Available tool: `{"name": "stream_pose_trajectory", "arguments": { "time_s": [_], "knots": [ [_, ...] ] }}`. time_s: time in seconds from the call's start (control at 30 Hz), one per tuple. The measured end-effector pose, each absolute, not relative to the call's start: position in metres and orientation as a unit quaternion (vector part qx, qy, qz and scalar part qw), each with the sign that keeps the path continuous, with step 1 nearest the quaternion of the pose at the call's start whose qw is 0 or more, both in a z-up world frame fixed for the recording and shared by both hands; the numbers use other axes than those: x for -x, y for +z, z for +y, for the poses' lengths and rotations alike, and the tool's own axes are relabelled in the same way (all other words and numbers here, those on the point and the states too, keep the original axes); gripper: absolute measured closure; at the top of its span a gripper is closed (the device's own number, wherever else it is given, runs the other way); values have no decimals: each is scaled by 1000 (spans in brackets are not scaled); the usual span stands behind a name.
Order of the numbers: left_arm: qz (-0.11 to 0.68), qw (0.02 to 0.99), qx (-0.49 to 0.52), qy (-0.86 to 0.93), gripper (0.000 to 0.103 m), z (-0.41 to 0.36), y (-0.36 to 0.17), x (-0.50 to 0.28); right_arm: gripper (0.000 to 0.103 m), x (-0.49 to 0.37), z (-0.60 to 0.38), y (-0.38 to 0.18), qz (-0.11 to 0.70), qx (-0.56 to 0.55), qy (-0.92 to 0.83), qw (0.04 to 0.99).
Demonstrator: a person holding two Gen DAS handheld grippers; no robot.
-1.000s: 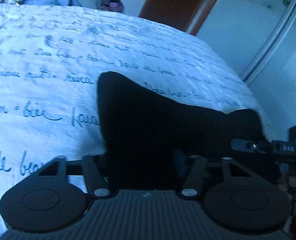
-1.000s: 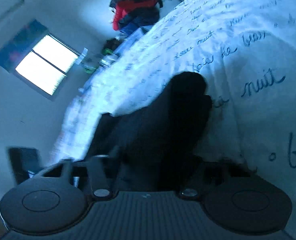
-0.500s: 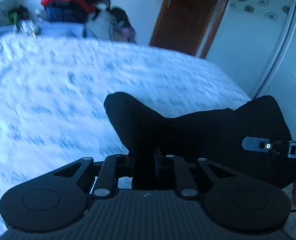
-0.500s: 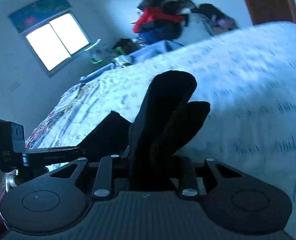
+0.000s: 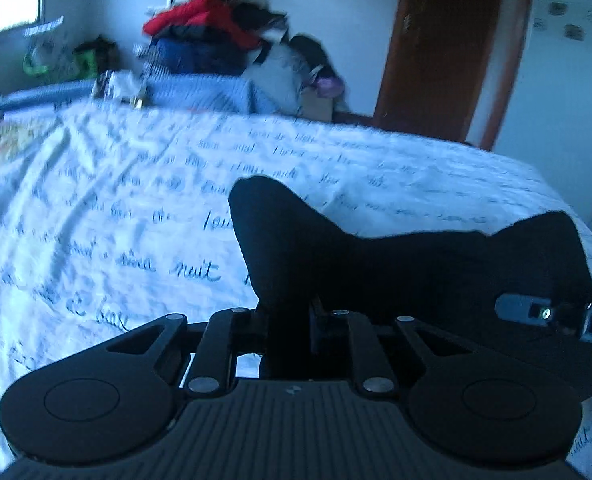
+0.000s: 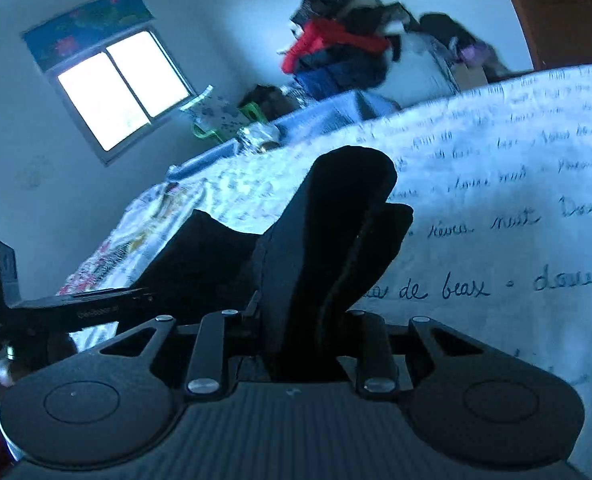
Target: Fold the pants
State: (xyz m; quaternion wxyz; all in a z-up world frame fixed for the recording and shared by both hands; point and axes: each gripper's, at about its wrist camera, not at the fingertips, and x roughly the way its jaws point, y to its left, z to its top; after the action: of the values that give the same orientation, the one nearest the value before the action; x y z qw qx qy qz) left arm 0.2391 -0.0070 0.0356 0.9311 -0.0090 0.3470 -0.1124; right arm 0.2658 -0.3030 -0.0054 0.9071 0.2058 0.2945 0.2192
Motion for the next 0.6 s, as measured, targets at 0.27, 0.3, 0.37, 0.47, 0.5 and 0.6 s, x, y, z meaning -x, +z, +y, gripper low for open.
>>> {"name": "stream_pose_trajectory", "arguments": {
  "time_s": [0.27, 0.3, 0.37, 0.47, 0.5, 0.6],
  "knots": [
    [376, 924, 8, -72, 58, 6, 10, -248, 52, -284, -329, -52, 343, -268, 154, 887],
    [370, 927, 2, -62, 52, 8, 12, -243, 52, -279, -336, -53, 340, -283, 151, 884],
    [362, 931, -24, -40, 39, 10, 16, -231, 49, -263, -349, -51, 327, -298, 132, 887],
    [348, 936, -56, -25, 27, 8, 22, -209, 46, -230, -344, -28, 291, -216, 49, 931],
    [344, 936, -60, -28, 23, 5, 24, -201, 46, -221, -336, -21, 277, -181, 39, 943],
    [344, 935, -59, -66, 20, -5, 21, -181, 46, -193, -305, -4, 237, -91, 80, 964]
  ]
}}
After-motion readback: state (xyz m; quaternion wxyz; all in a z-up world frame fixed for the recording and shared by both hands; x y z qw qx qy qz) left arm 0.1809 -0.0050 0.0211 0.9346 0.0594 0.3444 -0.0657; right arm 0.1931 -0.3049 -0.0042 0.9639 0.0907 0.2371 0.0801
